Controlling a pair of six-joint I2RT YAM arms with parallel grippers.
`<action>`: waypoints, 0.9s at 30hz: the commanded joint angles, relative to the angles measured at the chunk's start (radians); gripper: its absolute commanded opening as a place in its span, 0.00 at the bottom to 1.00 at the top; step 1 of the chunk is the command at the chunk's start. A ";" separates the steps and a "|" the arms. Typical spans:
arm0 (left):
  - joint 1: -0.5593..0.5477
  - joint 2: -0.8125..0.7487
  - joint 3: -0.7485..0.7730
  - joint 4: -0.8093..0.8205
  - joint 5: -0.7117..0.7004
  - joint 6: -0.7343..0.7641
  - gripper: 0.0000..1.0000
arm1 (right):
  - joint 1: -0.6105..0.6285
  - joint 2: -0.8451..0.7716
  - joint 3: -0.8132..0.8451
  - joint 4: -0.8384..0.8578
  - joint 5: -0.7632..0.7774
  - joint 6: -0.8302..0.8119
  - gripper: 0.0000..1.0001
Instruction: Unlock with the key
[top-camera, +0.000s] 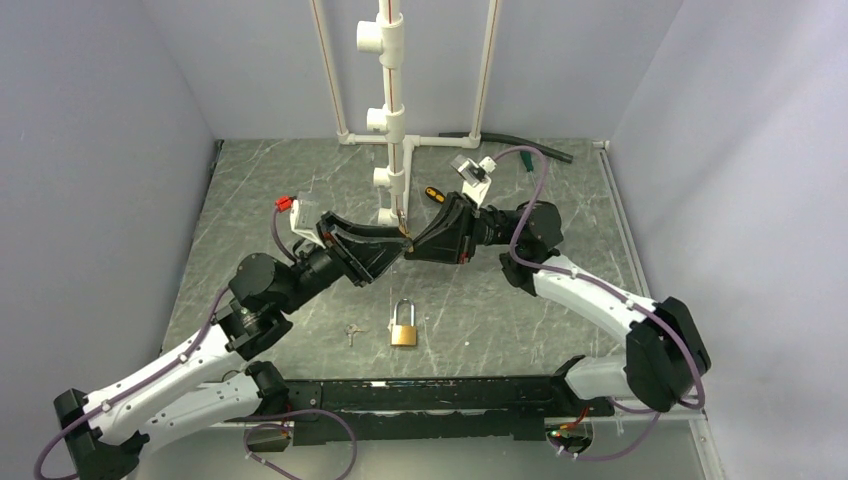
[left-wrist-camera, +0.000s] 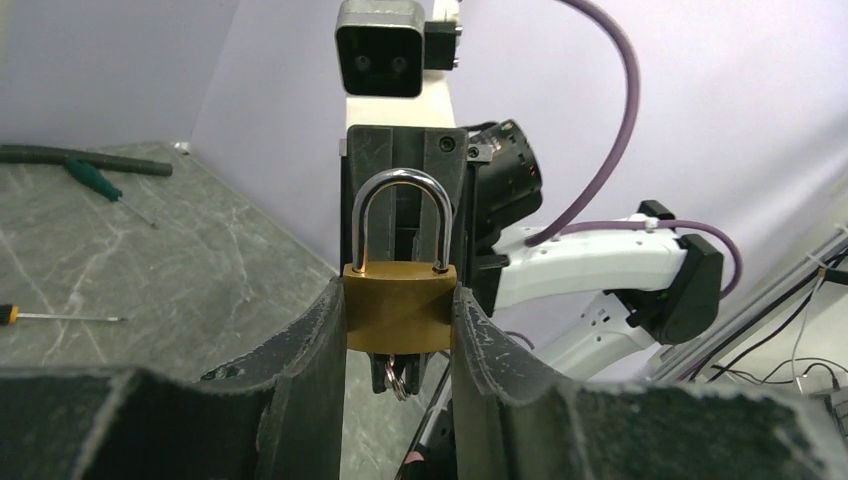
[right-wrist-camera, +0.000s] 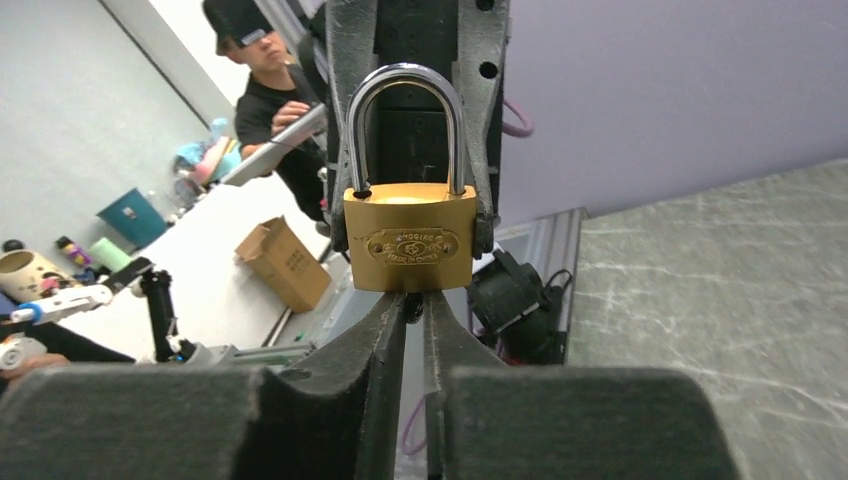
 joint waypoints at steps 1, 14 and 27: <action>-0.012 0.000 0.044 -0.125 0.030 0.048 0.00 | 0.007 -0.099 0.051 -0.312 0.057 -0.261 0.18; -0.013 -0.015 0.139 -0.390 -0.104 0.179 0.00 | 0.006 -0.303 0.096 -1.118 0.289 -0.820 0.63; -0.013 0.022 0.144 -0.483 -0.004 0.302 0.00 | 0.007 -0.342 0.162 -1.158 0.418 -0.734 0.62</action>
